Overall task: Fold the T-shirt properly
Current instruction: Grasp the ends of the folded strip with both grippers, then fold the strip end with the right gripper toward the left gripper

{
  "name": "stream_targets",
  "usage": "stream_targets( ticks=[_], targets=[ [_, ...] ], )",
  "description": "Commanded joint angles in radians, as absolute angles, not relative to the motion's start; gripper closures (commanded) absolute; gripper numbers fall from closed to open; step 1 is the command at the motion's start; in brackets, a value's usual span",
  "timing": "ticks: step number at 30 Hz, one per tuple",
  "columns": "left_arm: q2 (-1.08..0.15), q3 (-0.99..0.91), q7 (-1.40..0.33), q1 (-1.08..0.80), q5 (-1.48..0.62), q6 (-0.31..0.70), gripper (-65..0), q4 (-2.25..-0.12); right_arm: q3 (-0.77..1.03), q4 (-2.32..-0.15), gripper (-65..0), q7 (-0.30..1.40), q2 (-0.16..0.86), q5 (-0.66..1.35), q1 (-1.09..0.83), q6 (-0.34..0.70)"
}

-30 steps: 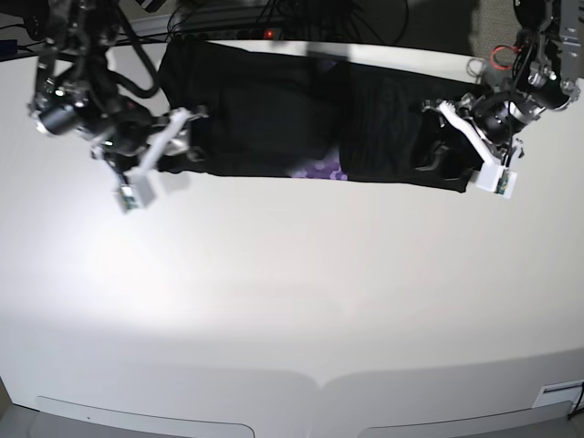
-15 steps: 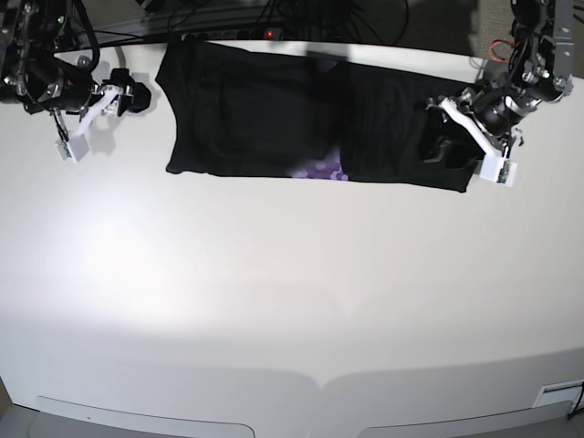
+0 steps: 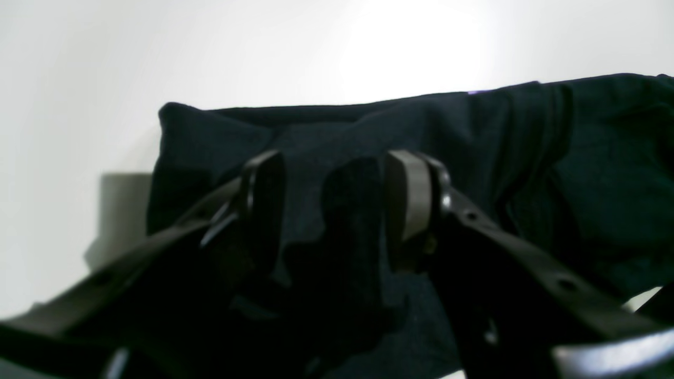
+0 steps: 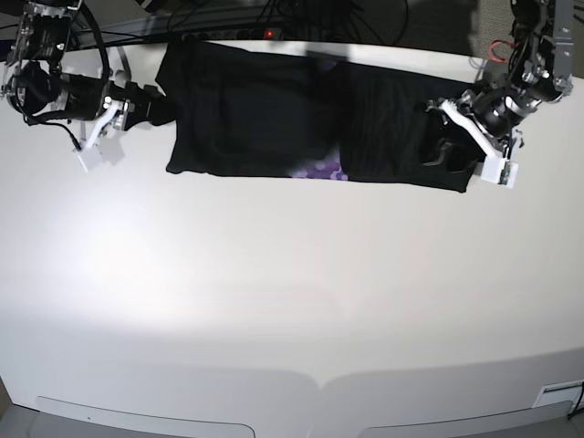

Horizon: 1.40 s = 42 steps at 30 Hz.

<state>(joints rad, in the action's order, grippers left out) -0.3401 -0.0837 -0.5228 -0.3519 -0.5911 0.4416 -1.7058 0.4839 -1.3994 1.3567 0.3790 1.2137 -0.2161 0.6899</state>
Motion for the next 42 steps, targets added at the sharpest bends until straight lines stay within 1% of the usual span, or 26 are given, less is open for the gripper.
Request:
stream_targets(
  ticks=[1,6,12,13,15,18,20,21,25,30,33,37,39,42],
  targets=[
    [-0.349,-0.089,-0.496,-0.349,-0.602,0.445,-29.8,-1.721,0.490,-1.412,-35.1,1.369,0.385,1.253,-0.208,0.698],
    [-0.349,-0.089,-0.496,-0.349,-0.602,0.445,-29.8,-1.721,0.464,-1.412,-35.1,1.378,0.344,1.259,-0.203,0.698],
    [-0.349,-0.089,-0.497,-0.349,-0.601,0.445,-29.8,-1.721,0.335,-1.412,-35.0,1.369,0.335,1.252,-0.197,0.698],
    [-0.349,-0.089,-0.500,-0.349,-0.601,0.445,-29.8,-1.721,0.315,-1.412,-33.5,1.361,0.335,1.248,-0.196,0.698],
    [-0.350,-0.089,-0.500,-0.349,-0.601,0.446,-29.8,-1.721,0.280,-1.412,-26.1,1.313,0.335,1.202,-0.197,0.698],
    [-0.350,-0.089,-0.500,-0.349,-0.586,0.445,-29.8,-1.721,0.257,-1.412,-11.6,1.221,0.335,1.108,-0.197,0.698],
    [-0.350,-0.089,-0.500,-0.349,-0.558,0.445,-29.8,-1.721,0.259,-1.412,-2.3,1.191,0.338,1.085,-0.197,0.698],
    [-0.349,-0.089,-0.500,-0.349,-0.543,0.445,-29.8,-1.721,0.262,-1.412,0.0,1.181,0.339,1.079,-0.196,0.698],
    [-0.350,-0.089,-0.501,-0.350,-0.519,0.445,-29.4,-1.721,0.292,-1.420,0.0,1.175,0.363,1.076,-0.197,0.698],
    [-0.349,-0.089,-0.500,-0.350,-0.520,0.445,-29.4,-1.721,0.388,-1.479,0.0,1.184,0.415,1.077,-0.196,0.698],
    [-0.349,-0.089,-0.500,-0.349,-0.521,0.446,-29.4,-1.711,0.429,-1.534,0.0,1.242,0.427,1.122,-0.196,0.698],
    [-0.349,-0.089,-0.485,-0.349,-0.521,0.446,-29.4,-1.646,0.427,-1.626,0.0,1.296,0.420,1.250,-0.197,0.698],
    [-0.349,-0.089,-0.440,-0.349,-0.520,0.448,-29.4,-1.584,0.417,-1.686,0.0,1.301,0.395,1.264,-0.196,0.678],
    [-0.345,-0.089,-0.392,-0.349,-0.520,0.507,-29.4,-1.488,0.389,-1.776,0.0,1.306,0.332,1.247,-0.197,0.673]
  ],
)
